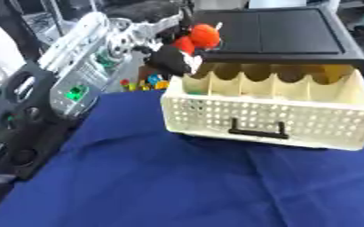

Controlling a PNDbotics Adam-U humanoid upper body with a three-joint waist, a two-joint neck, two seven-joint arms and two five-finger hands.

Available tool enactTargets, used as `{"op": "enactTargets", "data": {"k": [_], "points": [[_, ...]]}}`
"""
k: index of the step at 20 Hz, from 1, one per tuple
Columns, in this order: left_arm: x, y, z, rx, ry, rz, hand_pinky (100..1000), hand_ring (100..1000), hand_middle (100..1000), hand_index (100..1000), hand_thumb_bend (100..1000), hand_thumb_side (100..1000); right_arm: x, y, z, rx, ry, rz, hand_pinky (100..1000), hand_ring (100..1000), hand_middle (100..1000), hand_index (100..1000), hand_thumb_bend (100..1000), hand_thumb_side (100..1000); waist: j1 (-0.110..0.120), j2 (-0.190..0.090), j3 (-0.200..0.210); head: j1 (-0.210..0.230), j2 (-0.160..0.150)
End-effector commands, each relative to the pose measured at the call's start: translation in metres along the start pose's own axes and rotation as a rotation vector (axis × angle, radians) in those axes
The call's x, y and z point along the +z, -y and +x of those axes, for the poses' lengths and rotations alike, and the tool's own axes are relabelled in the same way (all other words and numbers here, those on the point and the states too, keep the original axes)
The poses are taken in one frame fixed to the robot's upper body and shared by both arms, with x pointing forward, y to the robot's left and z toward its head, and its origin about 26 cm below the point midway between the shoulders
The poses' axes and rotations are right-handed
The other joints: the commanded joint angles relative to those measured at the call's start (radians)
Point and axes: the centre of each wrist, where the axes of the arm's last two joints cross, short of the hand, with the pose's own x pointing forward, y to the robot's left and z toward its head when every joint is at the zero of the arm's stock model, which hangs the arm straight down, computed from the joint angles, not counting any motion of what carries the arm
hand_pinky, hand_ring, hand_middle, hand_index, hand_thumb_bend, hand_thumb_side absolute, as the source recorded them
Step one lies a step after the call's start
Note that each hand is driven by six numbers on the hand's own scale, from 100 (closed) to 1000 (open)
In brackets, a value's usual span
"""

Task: Pick up objects from table and place into drawer.

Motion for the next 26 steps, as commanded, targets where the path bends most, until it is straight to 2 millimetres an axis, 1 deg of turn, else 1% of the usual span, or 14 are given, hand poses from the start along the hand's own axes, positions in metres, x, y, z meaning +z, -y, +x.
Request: {"op": "enactTargets", "data": {"k": [1,9,12,21,26], "points": [[0.000,-0.010,0.003,-0.001,0.009,0.020,227,445,414,525,100,439,-0.008,0.002,0.003,-0.005,0.015,-0.022,289,414,378,639,100,855,-0.009,-0.017,-0.003,-0.002,-0.015],[-0.003,-0.007,0.005,0.001,0.024,-0.002,234,450,417,526,100,432,-0.007,0.001,0.004,-0.005,0.009,-0.019,281,406,368,637,100,856,-0.006,-0.017,-0.004,-0.004,-0.007],[-0.005,-0.006,0.006,-0.002,0.026,-0.011,246,459,429,544,100,424,-0.006,0.001,0.003,-0.004,0.007,-0.018,279,404,366,637,100,857,-0.004,-0.016,-0.006,-0.004,-0.006],[-0.017,0.002,0.001,-0.008,0.002,-0.033,276,487,458,568,100,423,-0.006,0.001,0.004,-0.008,0.005,-0.024,274,399,361,635,100,856,0.000,-0.007,-0.018,0.001,-0.014],[-0.022,0.006,-0.002,-0.017,-0.003,-0.047,329,518,486,609,100,429,-0.007,0.001,0.004,-0.011,0.005,-0.029,276,400,362,635,100,860,0.003,-0.004,-0.021,0.003,-0.019]]}}
